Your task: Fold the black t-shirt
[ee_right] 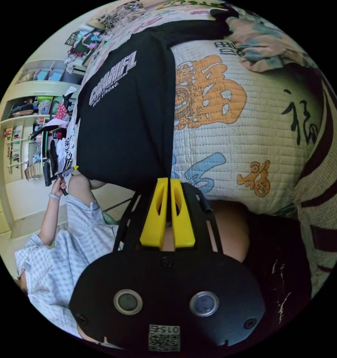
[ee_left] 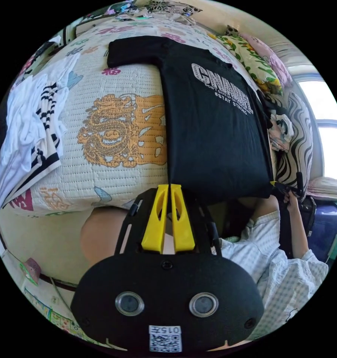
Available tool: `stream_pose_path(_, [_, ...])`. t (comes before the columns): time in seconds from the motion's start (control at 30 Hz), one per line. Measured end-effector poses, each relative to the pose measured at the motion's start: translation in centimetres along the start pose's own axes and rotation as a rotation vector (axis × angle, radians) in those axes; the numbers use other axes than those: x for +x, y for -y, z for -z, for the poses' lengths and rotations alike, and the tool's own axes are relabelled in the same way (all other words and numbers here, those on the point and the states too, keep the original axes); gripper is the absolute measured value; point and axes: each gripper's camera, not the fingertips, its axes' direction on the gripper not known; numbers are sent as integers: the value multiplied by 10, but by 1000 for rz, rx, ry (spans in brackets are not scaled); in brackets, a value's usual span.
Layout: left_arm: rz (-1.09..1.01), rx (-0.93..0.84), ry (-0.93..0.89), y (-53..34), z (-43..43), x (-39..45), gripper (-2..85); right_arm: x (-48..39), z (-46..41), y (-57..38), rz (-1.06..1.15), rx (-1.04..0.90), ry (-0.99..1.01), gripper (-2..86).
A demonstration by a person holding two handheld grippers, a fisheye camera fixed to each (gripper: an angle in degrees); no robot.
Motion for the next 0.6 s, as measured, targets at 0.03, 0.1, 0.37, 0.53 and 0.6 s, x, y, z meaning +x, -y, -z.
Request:
stream_pose_path(0.03, [2, 1, 15, 2, -11, 6, 0, 7, 1, -6, -14, 9, 4, 10])
stream_pose_path(0.1, [20, -44, 50, 9, -34, 15, 5, 17, -5, -13, -40, -7, -5, 17])
stream_pose_path(0.37, [-74, 130, 52, 28, -40, 92, 62, 31, 40, -68, -37, 279, -10, 52])
stream_pose_path(0.53, [-350, 252, -31, 109, -37, 220, 83, 23, 89, -66, 56, 591, -76, 55])
stream_pose_path(0.6, [-455, 259, -64, 150, -49, 279, 84, 28, 97, -49, 52, 627, -102, 56])
